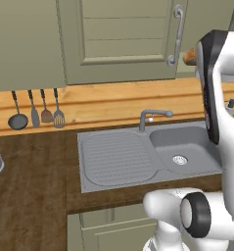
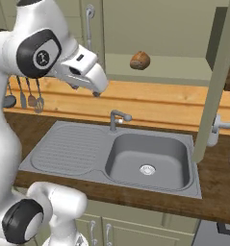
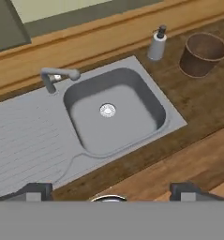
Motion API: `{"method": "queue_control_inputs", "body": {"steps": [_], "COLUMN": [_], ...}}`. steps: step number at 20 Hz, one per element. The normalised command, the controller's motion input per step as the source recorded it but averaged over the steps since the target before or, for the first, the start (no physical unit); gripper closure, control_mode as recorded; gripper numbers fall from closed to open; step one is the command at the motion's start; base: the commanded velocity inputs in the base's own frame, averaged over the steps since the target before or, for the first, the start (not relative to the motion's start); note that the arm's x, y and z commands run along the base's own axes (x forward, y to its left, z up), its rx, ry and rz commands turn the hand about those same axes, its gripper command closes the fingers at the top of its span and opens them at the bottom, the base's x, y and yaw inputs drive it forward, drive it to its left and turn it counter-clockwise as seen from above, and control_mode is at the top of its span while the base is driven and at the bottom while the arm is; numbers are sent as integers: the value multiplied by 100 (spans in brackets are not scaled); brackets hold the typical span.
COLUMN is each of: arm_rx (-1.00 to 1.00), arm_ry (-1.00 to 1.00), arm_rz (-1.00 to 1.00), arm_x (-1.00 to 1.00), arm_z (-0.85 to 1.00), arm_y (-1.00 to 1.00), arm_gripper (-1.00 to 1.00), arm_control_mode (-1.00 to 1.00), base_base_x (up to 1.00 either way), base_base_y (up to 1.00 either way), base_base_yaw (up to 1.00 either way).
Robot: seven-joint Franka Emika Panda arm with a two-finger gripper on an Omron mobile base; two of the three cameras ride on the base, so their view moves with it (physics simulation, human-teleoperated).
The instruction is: Open the cabinet, pick up the bread from the cabinet and place it in the basket. Then move the basket to the dining counter.
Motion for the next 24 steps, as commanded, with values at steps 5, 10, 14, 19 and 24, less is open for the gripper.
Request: {"method": "queue_control_inputs", "body": {"steps": [5,10,14,19,24], "arm_rx": [13,-5,-26,-29,-5], "arm_ry": [-69,-30,-4,-6,0], "arm_rz": [11,26,17,0,-2], "arm_x": [62,49,59,45,60], "arm_z": [19,95,79,32,7], "arm_y": [47,3,26,36,4], "arm_gripper": [-100,-100,-100,-100,-100], "arm_control_mode": [-100,-100,-100,-100,-100], "base_base_x": [0,0,0,0,0], "base_base_y": [0,0,0,0,0], "base_base_yaw": [0,0,0,0,0]}}
